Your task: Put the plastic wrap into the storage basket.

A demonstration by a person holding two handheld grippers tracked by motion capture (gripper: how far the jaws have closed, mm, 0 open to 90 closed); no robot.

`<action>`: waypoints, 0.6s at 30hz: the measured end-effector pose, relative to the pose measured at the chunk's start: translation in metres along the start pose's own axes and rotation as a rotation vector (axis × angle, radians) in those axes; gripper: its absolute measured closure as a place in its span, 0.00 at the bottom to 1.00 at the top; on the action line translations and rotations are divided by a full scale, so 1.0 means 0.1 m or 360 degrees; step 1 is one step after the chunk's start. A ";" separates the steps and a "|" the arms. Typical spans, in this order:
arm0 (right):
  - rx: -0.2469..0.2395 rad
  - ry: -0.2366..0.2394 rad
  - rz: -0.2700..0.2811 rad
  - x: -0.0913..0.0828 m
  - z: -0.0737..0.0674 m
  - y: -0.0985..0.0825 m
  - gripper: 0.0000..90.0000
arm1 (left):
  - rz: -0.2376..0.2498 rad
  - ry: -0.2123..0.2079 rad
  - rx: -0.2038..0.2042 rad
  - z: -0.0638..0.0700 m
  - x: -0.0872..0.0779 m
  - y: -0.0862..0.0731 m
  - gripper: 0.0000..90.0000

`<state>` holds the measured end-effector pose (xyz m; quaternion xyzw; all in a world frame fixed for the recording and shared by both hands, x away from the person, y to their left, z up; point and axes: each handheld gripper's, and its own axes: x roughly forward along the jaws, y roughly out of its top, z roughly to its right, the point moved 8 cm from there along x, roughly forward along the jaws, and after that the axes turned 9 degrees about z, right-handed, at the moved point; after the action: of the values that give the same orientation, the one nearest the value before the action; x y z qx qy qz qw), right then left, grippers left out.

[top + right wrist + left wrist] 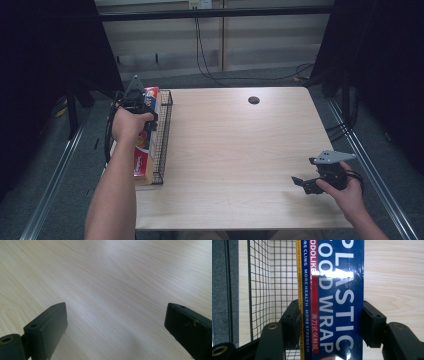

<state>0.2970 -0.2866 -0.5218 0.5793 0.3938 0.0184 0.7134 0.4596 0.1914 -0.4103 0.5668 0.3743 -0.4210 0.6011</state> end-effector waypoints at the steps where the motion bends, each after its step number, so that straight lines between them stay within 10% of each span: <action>1: -0.0001 -0.0004 0.0000 0.00 0.00 0.00 0.05 | 0.0002 -0.0008 -0.0006 0.00 0.01 0.01 0.48; 18: -0.0013 -0.0009 0.0002 0.00 0.00 0.00 0.05 | -0.0024 0.0001 -0.0007 -0.09 0.14 0.03 0.48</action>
<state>0.2967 -0.2863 -0.5214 0.5766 0.3913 0.0189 0.7170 0.4675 0.1989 -0.4234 0.5628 0.3798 -0.4245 0.5990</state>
